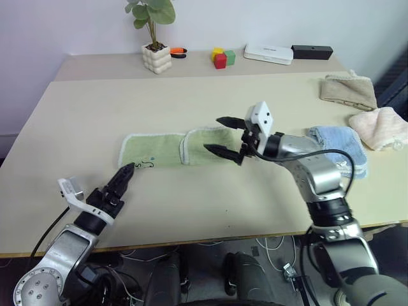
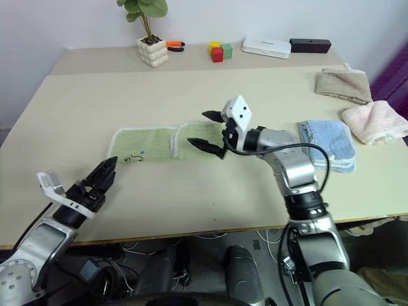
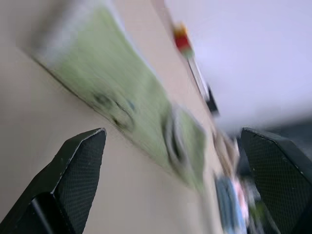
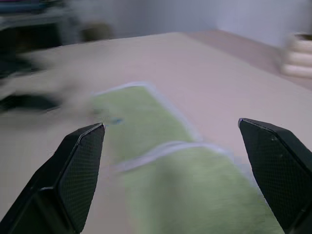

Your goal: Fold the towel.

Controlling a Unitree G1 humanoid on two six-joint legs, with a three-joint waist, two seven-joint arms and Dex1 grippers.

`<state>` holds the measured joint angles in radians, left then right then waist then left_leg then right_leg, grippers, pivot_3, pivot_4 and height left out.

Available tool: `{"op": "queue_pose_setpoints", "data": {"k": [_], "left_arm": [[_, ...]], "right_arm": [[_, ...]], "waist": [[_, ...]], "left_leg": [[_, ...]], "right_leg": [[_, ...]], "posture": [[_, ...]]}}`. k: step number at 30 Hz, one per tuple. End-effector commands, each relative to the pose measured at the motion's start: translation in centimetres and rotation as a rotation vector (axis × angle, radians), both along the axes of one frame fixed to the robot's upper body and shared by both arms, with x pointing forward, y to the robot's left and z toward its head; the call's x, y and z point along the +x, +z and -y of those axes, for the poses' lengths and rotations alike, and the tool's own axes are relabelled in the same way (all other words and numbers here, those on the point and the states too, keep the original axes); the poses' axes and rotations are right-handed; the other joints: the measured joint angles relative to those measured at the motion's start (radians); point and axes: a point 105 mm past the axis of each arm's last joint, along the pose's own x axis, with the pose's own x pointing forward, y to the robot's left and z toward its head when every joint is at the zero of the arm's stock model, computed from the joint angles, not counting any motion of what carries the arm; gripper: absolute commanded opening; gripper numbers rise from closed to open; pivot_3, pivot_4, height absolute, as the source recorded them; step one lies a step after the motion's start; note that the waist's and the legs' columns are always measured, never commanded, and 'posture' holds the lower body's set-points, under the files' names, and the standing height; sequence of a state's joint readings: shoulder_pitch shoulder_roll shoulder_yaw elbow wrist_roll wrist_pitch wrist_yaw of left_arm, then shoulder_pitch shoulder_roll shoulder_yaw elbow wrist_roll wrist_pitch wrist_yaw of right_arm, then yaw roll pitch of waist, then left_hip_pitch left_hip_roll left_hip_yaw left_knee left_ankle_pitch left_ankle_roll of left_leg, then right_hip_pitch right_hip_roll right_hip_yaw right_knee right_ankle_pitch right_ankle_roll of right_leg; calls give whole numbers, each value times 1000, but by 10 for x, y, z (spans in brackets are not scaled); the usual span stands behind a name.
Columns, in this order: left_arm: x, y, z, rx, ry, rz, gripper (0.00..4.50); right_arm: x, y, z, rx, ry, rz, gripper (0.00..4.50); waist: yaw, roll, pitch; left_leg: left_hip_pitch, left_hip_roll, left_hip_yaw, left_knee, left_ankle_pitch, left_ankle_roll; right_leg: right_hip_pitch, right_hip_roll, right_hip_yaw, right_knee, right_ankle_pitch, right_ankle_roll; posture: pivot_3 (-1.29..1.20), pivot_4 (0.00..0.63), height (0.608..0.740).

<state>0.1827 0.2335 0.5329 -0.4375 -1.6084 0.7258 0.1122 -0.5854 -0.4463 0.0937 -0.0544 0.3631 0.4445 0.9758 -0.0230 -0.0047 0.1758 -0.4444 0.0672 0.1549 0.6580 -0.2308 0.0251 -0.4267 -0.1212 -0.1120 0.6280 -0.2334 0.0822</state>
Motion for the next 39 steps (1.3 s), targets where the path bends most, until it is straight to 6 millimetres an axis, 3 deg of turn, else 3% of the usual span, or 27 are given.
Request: {"op": "queue_pose_setpoints", "data": {"k": [1,4,18,21,28,32,36,39], "left_arm": [[6,-3,-14,-67,119,-50,4500],[13,-14,-20,-67,170,-114,4500],[63,-20,5,-184,107,-216,4500],[73,-17,13,-211,79,-224,3709],[85,13,26,-184,28,-123,69],[86,31,36,-134,-8,-57,69],[91,72,71,61,-148,143,69],[93,79,103,214,-286,233,69]], "right_arm": [[-17,17,4,0,83,21,4483],[-18,18,9,-20,82,18,4483],[-17,15,-1,6,24,23,4483],[-15,18,0,17,4,33,4500],[-9,16,10,0,-59,51,4500],[-7,14,26,-10,-91,45,4500],[-14,16,71,-26,-154,43,4500],[-17,17,88,-53,-199,52,4500]], "waist": [[5,0,0],[10,0,0],[18,0,0],[23,-1,0],[33,-1,0],[35,-2,0],[43,-3,1],[37,-3,1]], "left_leg": [[0,0,1,0,0,0],[0,0,1,0,0,0],[-1,-1,1,2,0,1],[-1,-1,1,3,0,1],[-3,-1,1,4,0,3],[-4,-1,1,4,0,3],[-7,-2,-1,5,0,3],[-7,-3,-1,6,-1,2]], "right_leg": [[0,0,0,0,0,0],[0,0,0,0,0,-1],[1,0,0,0,0,-2],[2,0,-1,0,0,-2],[1,1,-1,0,0,-2],[0,1,-1,0,0,-2],[0,1,-3,0,0,-2],[0,1,-3,-2,0,-2]], "posture": [[0,150,740],[0,150,740],[0,150,740],[0,150,740],[0,150,740],[0,150,740],[0,150,740],[0,150,740]]}}
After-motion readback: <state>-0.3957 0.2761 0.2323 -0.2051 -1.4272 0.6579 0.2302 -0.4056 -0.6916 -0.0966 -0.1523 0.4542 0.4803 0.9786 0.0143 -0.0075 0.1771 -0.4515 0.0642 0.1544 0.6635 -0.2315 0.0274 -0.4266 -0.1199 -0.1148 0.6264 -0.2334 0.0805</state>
